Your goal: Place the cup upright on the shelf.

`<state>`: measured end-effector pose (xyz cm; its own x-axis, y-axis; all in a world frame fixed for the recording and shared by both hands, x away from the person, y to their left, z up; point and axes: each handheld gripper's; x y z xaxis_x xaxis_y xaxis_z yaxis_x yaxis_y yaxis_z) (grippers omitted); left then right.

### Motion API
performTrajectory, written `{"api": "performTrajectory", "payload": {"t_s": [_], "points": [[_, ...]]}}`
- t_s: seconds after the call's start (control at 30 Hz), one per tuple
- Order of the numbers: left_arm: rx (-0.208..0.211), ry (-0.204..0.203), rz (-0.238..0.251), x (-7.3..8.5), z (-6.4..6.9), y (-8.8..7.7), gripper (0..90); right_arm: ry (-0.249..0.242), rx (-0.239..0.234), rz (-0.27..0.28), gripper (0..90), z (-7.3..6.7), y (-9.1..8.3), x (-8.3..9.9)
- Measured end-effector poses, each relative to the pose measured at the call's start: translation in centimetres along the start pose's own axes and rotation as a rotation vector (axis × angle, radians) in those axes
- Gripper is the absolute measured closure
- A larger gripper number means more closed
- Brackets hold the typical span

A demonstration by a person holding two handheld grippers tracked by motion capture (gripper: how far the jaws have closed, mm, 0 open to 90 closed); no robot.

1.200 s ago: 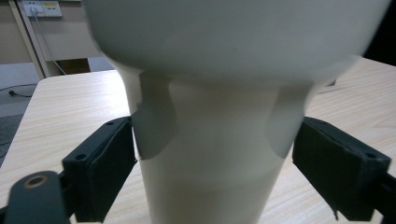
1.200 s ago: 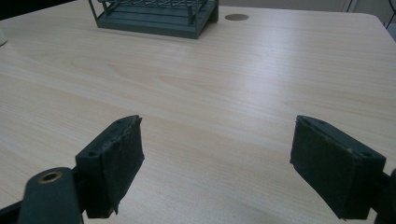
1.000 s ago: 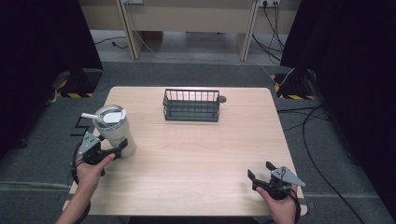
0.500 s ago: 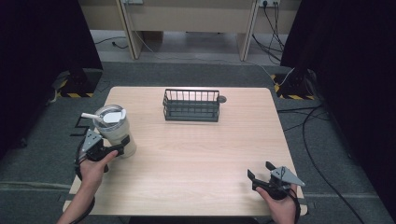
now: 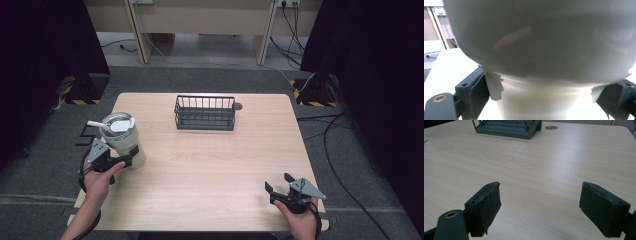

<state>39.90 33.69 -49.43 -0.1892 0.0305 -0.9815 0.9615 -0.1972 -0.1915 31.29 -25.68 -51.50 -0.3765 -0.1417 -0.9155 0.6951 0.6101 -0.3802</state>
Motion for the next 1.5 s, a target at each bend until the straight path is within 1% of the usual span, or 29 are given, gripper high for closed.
{"api": "performTrajectory", "payload": {"t_s": [0.23, 0.27, 0.33, 0.4, 0.5, 0.6, 0.97, 1.13, 1.2, 1.27, 1.3, 1.33, 1.5], "points": [[0.01, 0.017, -0.008, -0.2, 0.0, 0.0, 10.2, 0.004, -0.001, 0.003, 17.6, 0.0, 0.0, 0.0], [0.022, 0.014, -0.009, -0.3, 0.1, 0.0, 10.2, 0.003, -0.001, 0.003, 17.6, 0.0, 0.0, 0.0], [0.025, 0.017, -0.008, -0.3, 0.1, 0.0, 10.2, 0.004, -0.001, 0.002, 17.6, 0.0, 0.0, 0.0], [0.04, 0.024, 0.003, -0.7, 0.4, 0.0, 10.2, 0.0, 0.001, 0.002, 17.6, 0.1, 0.0, 0.0], [0.049, 0.028, 0.01, -1.1, 0.7, 0.1, 10.3, -0.001, 0.001, 0.001, 17.6, 0.1, 0.0, 0.0], [0.062, 0.022, 0.022, -1.7, 1.1, 0.3, 10.3, 0.003, 0.001, 0.006, 17.5, 0.1, -0.1, 0.0], [0.092, 0.024, 0.036, -2.7, 1.8, 0.5, 10.3, 0.009, -0.004, 0.01, 17.6, 0.1, -0.1, 0.0], [0.108, 0.025, 0.046, -3.4, 2.1, 0.7, 10.3, 0.007, -0.002, 0.008, 17.6, 0.1, -0.1, 0.0], [0.114, 0.028, 0.05, -3.7, 2.4, 0.8, 10.3, 0.014, -0.005, 0.008, 17.6, 0.1, 0.0, 0.0], [0.115, 0.029, 0.052, -3.8, 2.4, 0.9, 10.3, 0.014, -0.004, 0.008, 17.6, 0.1, -0.1, 0.0], [0.116, 0.029, 0.052, -3.9, 2.5, 1.0, 10.3, 0.006, 0.0, 0.01, 17.6, 0.2, -0.1, 0.0], [0.117, 0.029, 0.053, -4.0, 2.6, 1.1, 10.3, 0.014, -0.002, 0.01, 17.6, 0.2, -0.1, 0.0], [0.121, 0.034, 0.059, -4.5, 2.8, 1.3, 10.3, 0.008, -0.001, 0.01, 17.6, 0.2, -0.1, 0.0]]}}
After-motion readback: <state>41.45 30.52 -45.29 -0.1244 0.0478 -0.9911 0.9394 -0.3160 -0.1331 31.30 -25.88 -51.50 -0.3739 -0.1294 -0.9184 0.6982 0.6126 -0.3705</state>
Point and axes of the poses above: each handheld gripper's, and its own axes: y roughly forward along the jaws, x roughly out of its underside, z roughly to its right, and after that the axes turned 14 degrees about -x, right-handed
